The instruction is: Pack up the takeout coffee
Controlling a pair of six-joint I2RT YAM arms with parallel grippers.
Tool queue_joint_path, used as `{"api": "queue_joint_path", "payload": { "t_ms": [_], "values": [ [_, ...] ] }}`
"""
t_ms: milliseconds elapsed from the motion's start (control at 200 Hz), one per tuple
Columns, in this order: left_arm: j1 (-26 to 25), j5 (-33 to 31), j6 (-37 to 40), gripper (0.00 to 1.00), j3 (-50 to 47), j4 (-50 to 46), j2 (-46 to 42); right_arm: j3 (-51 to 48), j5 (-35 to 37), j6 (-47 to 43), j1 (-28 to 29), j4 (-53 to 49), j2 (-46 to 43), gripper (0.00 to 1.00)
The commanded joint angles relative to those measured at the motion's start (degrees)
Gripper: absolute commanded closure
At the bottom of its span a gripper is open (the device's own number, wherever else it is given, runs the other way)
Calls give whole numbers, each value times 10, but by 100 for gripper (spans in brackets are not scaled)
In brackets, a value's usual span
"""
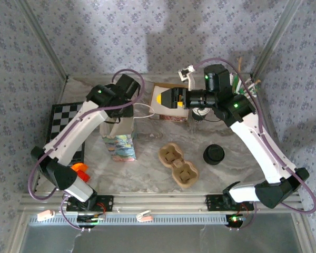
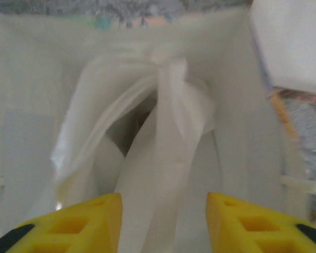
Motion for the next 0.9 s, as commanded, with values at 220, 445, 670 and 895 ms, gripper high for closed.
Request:
{"api": "queue_joint_path", "payload": {
  "t_ms": [220, 445, 670, 895],
  "values": [
    [9, -9, 20, 57, 12, 11, -54, -12, -26, 6, -12, 26, -6, 2],
    [41, -5, 25, 70, -34, 54, -17, -17, -29, 6, -16, 21, -10, 1],
    [44, 45, 28, 92, -61, 68, 35, -24, -37, 2, -24, 20, -12, 1],
    [42, 44, 35, 88, -49, 52, 59, -34, -47, 2, -36, 21, -11, 0]
  ]
}}
